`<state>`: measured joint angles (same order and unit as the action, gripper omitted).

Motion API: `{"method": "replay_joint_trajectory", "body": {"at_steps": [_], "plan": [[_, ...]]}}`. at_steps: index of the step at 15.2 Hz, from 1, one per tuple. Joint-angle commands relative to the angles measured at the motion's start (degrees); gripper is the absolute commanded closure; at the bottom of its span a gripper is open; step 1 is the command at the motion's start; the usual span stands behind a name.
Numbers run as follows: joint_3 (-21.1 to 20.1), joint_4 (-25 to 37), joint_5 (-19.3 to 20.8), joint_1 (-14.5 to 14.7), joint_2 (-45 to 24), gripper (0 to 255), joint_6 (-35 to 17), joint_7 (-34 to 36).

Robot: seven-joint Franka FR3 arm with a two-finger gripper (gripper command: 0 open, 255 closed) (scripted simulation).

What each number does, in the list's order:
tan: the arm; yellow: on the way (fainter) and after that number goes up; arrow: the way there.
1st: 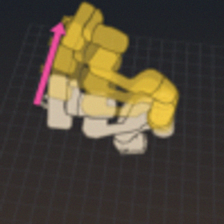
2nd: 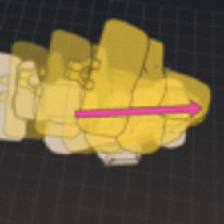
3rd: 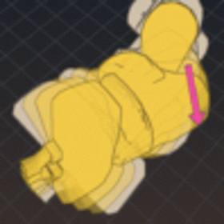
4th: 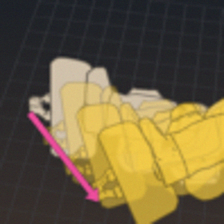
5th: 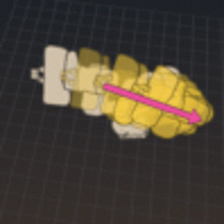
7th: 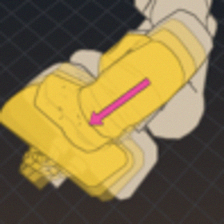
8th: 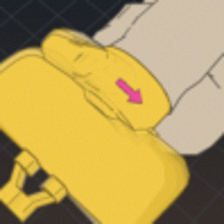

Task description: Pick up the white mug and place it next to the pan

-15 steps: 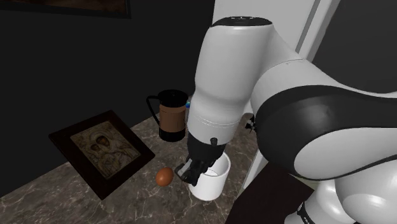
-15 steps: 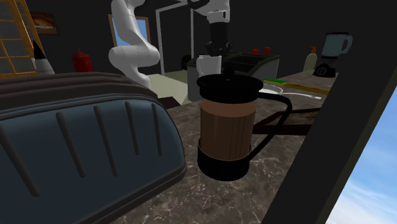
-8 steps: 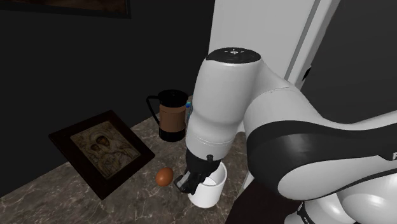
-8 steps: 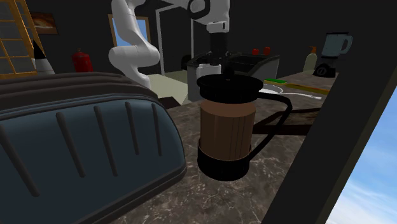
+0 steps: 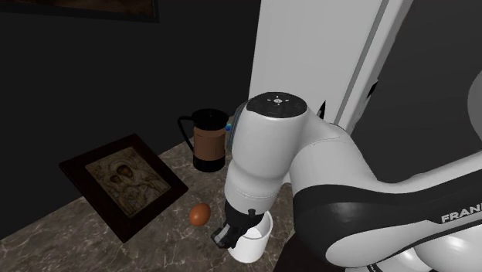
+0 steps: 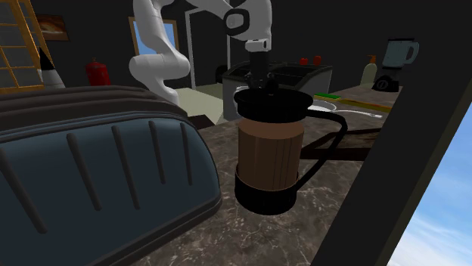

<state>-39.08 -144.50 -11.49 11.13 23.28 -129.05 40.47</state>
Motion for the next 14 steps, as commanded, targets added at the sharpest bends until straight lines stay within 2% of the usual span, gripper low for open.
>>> {"method": "replay_joint_trajectory", "body": {"at_steps": [1, 6, 14], "plan": [[-0.6, -0.8, 0.4, -0.4, -1.2, 255, -2.0, 0.4], [-2.3, -2.6, 1.5, -1.3, -4.0, 255, -6.4, 1.7], [-2.3, -2.6, 1.5, -1.3, -4.0, 255, -6.4, 1.7]]}}
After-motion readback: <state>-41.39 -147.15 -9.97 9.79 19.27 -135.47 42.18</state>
